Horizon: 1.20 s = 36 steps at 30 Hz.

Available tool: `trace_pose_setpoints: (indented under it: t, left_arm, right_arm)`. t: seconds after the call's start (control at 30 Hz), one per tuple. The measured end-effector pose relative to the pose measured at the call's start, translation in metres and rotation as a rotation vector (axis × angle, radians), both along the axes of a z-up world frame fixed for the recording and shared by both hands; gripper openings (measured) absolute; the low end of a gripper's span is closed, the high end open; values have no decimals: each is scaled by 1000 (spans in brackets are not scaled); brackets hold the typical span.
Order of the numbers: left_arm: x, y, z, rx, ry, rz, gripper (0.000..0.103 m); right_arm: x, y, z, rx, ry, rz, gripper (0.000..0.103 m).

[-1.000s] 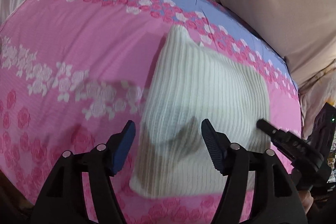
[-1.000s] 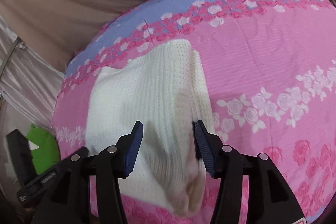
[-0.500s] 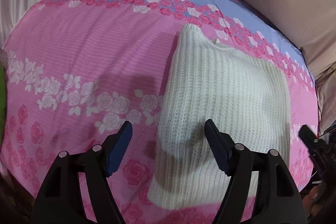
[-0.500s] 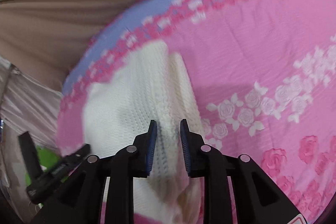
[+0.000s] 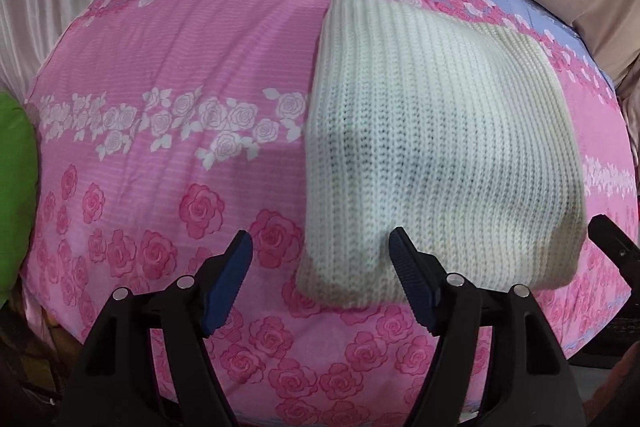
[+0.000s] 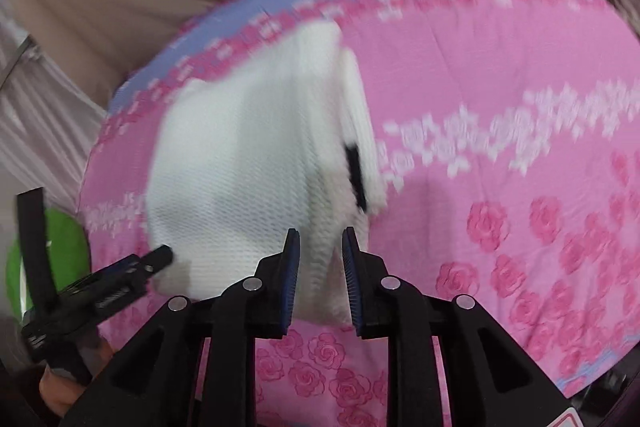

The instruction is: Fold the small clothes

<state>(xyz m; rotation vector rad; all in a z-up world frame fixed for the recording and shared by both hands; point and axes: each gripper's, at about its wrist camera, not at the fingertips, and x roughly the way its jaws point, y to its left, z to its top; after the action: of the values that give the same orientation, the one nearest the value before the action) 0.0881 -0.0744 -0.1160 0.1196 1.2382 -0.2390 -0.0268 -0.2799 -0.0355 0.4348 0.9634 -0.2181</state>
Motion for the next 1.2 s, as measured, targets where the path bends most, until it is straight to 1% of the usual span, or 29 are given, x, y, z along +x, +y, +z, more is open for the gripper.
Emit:
trace_pose_setpoints:
  t: [0.03,0.1,0.13,0.17,0.2,0.23,0.3,0.43,0.5,0.6,0.63,0.7,0.73,0.77,0.87,1.0,1.07,1.2]
  left_arm:
    - [-1,1,-3,7,8,3,68]
    - [-3,1,-6,17,7,3,68]
    - [-5,0,-7,31,1,-2,68]
    - [-6,-1,-8,38,-1,-7,68]
    - [-8,-2,-7,42,-4,-12,68]
    - [-12,-3,-5,44,-14,-16,68]
    - [-17,-3,-2,43,-34,-24,68]
    - [-27,-5,8,44,-65,-32,68]
    - [-32,-5,13,51,-88,-36,69]
    - [-36,-7,20,45,-114,-39,70]
    - [-38,-8,23,49,-127,-43,72]
    - [-43,-11,29,62,-159,-50,76]
    - [-45,-12,31,66,-172,-51,80]
    - [-48,-12,34,68,-188,-49,84]
    - [-54,-11,42,59,-234,-34,86]
    - [-58,-8,49,36,-262,-17,87]
    - [-61,-7,51,34,-272,-20,91]
    - [-63,-3,48,41,-262,-10,91]
  right_arm:
    - [1,4,-2,-27,11,19,20]
    - [6,13,-30,-94,102,48,20]
    - [10,13,-55,-100,171,52,20]
    - [9,8,-66,-66,162,42,21]
    - [2,4,-65,-38,135,18,22]
    - [0,0,-62,-2,136,-1,24]
    - [-7,-9,-49,67,105,-39,24]
    - [-23,-13,-24,91,45,-76,24]
    - [-31,-7,-15,70,29,-92,25]
    - [-35,7,-6,-2,26,-94,28]
    - [-37,12,-3,-26,27,-90,29]
    - [-38,19,2,-73,32,-87,39]
    - [-41,21,3,-86,31,-90,41]
    - [-41,23,5,-95,26,-92,43]
    - [-44,27,8,-116,19,-97,50]
    - [-46,33,10,-122,15,-92,53]
    - [-46,37,10,-125,18,-82,53]
    - [-47,44,8,-126,21,-79,54]
